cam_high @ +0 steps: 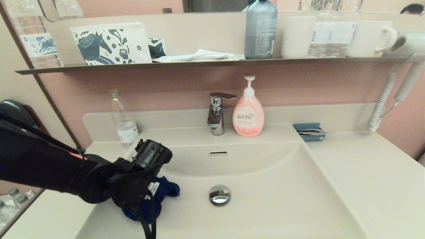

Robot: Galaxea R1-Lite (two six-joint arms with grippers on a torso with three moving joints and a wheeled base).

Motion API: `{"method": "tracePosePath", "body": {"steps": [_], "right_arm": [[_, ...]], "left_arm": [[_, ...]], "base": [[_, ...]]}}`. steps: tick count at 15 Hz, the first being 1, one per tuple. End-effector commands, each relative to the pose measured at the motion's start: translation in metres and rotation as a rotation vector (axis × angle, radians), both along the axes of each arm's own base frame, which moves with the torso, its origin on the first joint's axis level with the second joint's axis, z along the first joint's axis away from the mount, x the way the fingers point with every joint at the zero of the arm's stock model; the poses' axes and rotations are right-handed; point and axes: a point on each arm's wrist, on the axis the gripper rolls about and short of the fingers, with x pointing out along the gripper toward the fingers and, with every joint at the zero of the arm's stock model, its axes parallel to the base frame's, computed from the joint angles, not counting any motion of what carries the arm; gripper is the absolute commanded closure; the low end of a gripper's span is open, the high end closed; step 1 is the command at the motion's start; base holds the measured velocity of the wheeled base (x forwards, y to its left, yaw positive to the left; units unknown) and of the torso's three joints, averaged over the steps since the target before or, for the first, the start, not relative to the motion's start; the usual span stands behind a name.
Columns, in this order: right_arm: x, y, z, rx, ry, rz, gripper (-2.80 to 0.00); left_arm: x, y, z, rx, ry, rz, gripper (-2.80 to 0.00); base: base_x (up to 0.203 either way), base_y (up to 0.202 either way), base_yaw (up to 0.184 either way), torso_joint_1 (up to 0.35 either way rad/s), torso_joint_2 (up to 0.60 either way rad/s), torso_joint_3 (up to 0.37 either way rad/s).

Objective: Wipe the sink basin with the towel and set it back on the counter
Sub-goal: Wipe the sink

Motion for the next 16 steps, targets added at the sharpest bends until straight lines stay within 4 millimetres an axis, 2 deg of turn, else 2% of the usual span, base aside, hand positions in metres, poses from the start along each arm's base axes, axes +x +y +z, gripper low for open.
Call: {"method": "tracePosePath", "body": {"steps": [1,4,9,13,16], "right_arm": [[0.0,0.0,0.0,0.0,0.001,0.001,0.0],[0.0,0.0,0.0,0.0,0.001,0.001,0.0],[0.0,0.0,0.0,0.0,0.001,0.001,0.0],[0.0,0.0,0.0,0.0,0.0,0.001,0.0],[0.0,0.0,0.0,0.0,0.001,0.0,0.0]], "left_arm": [[0.014,0.012,0.005,-0.01,-0.045,-0.008,0.0],[0.024,0.022,0.015,-0.013,-0.11,-0.024,0.0],[0.023,0.05,0.056,0.006,-0.204,-0.065,0.0],[0.011,0.072,0.079,0.006,-0.252,-0.053,0.0],[-0.001,0.083,0.086,0.016,-0.236,-0.04,0.0]], "base": [[0.0,0.0,0.0,0.0,0.0,0.0],[0.0,0.0,0.0,0.0,0.0,0.0],[0.0,0.0,0.0,0.0,0.0,0.0],[0.0,0.0,0.0,0.0,0.0,0.0],[0.0,0.0,0.0,0.0,0.0,0.0]]}}
